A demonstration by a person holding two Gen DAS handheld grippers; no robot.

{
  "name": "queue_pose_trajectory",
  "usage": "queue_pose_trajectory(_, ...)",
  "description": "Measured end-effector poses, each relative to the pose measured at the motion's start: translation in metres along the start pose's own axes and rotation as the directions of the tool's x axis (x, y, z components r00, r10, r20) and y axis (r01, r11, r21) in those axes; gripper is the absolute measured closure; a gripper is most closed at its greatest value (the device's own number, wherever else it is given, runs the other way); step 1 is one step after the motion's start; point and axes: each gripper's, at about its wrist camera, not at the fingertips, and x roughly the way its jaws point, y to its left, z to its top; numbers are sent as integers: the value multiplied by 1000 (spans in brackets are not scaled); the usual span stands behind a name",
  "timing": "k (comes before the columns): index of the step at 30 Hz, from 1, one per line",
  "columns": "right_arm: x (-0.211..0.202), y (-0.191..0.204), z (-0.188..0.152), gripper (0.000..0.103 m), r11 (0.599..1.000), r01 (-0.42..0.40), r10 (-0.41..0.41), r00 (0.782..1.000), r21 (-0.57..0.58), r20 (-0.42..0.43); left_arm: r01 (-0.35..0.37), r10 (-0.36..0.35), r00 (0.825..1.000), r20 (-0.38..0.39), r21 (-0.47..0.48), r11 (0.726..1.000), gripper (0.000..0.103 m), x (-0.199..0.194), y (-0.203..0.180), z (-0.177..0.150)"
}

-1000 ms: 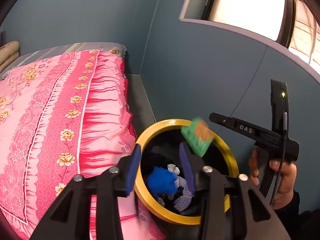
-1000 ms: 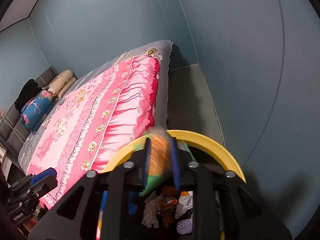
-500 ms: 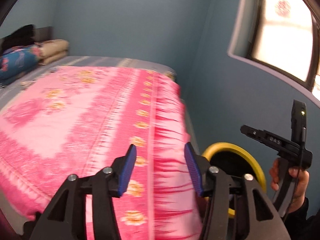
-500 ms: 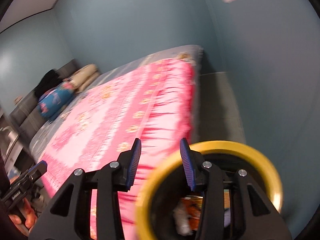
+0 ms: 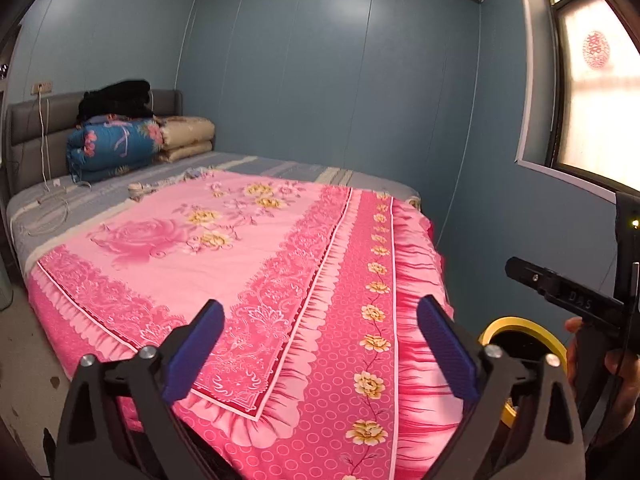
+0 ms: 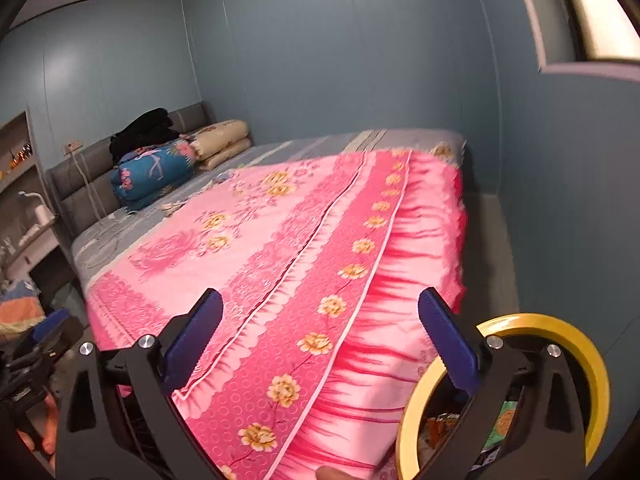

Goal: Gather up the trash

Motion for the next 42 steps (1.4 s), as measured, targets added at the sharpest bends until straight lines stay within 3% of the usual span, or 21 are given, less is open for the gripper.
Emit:
queue_pose_trajectory(5,-21,15,-16,8,998,67,-69,995,20,66,-21,21,1000,16,-2,1000,8,-17,-6,-8)
queue_pose_trajectory(12,-37,12,-30,8,996,84,-88,989,40,115,-60,59,997,58,19,998,8,-45,-20,-18)
queue_pose_trajectory(20,-50,19,-44,8,993,117,-120,984,26,129,-82,81,996,46,18,997,8,-49,-26,-25)
queue_pose_trajectory(31,-37,12,-46,8,993,108,-112,990,56,80,-93,93,995,34,-6,996,8,-47,-21,-25)
queue_pose_trajectory(42,-36,16,-51,8,992,116,-121,988,48,95,-91,92,995,25,-11,996,8,-45,-20,-25)
